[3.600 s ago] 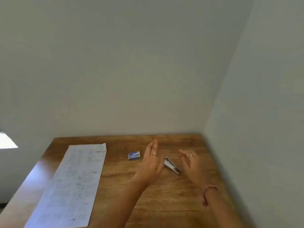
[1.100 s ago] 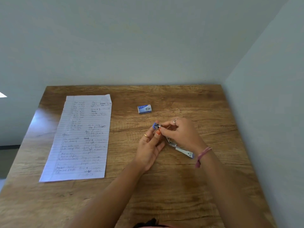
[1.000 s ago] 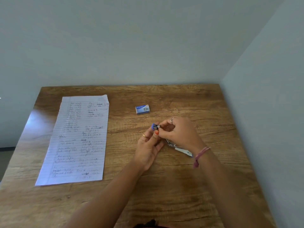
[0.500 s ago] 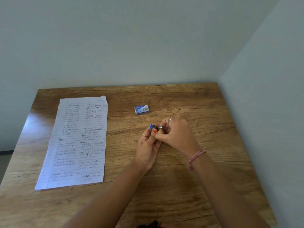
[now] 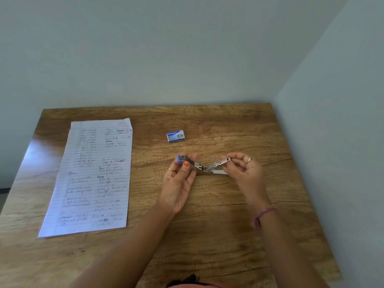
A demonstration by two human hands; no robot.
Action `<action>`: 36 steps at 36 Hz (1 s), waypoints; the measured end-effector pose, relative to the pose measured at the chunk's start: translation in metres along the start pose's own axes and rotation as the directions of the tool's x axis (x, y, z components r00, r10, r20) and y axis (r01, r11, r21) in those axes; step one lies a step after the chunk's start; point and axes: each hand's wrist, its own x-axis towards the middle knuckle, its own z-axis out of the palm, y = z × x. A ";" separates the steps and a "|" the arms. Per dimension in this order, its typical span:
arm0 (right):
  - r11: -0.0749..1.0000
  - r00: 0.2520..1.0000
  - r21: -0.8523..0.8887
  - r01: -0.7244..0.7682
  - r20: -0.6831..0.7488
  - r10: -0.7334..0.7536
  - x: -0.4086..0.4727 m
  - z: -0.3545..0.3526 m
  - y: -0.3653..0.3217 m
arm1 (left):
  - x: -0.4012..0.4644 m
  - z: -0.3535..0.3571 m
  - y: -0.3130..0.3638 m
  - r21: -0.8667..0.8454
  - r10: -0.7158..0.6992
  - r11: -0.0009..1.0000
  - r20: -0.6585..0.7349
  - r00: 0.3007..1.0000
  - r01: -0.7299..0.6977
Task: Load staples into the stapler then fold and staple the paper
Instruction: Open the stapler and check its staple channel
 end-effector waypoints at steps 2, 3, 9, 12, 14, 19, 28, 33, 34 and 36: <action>0.997 0.997 0.065 -0.037 -0.061 0.041 -0.003 -0.002 0.008 | -0.003 -0.002 0.001 0.046 -0.005 0.999 -0.003 1.000 0.005; 0.997 0.995 0.062 -0.038 -0.089 0.044 -0.004 -0.002 0.011 | -0.005 -0.003 0.001 0.090 -0.001 0.996 0.000 1.000 0.001; 1.000 0.982 -0.005 -0.014 -0.189 0.013 -0.007 0.000 0.024 | -0.013 -0.002 -0.001 0.332 0.092 0.940 -0.029 0.995 -0.078; 1.000 0.976 0.004 -0.001 -0.216 0.002 -0.007 0.002 0.025 | -0.018 -0.001 -0.001 0.476 0.135 0.874 -0.052 0.990 -0.094; 1.000 0.974 0.026 -0.014 -0.224 0.020 -0.007 0.005 0.026 | -0.021 0.000 -0.002 0.558 0.154 0.824 -0.050 0.987 -0.100; 0.996 0.943 0.078 -0.049 -0.324 0.072 -0.011 0.015 0.028 | -0.028 0.000 -0.004 0.681 0.191 0.721 -0.015 0.981 -0.130; 0.976 0.934 0.116 -0.183 -0.290 0.209 -0.028 0.036 0.025 | -0.037 0.008 -0.020 0.694 0.305 0.706 -0.114 0.945 -0.144; 0.942 0.938 0.239 -0.233 -0.200 0.283 -0.030 0.048 0.016 | -0.043 0.015 -0.027 0.624 0.339 0.761 -0.148 0.929 -0.178; 0.924 0.937 0.293 -0.245 -0.175 0.303 -0.029 0.049 0.014 | -0.043 0.016 -0.028 0.619 0.341 0.762 -0.137 0.930 -0.188; 0.881 0.931 0.391 -0.267 -0.132 0.341 -0.029 0.052 0.010 | -0.045 0.018 -0.029 0.613 0.346 0.762 -0.117 0.931 -0.207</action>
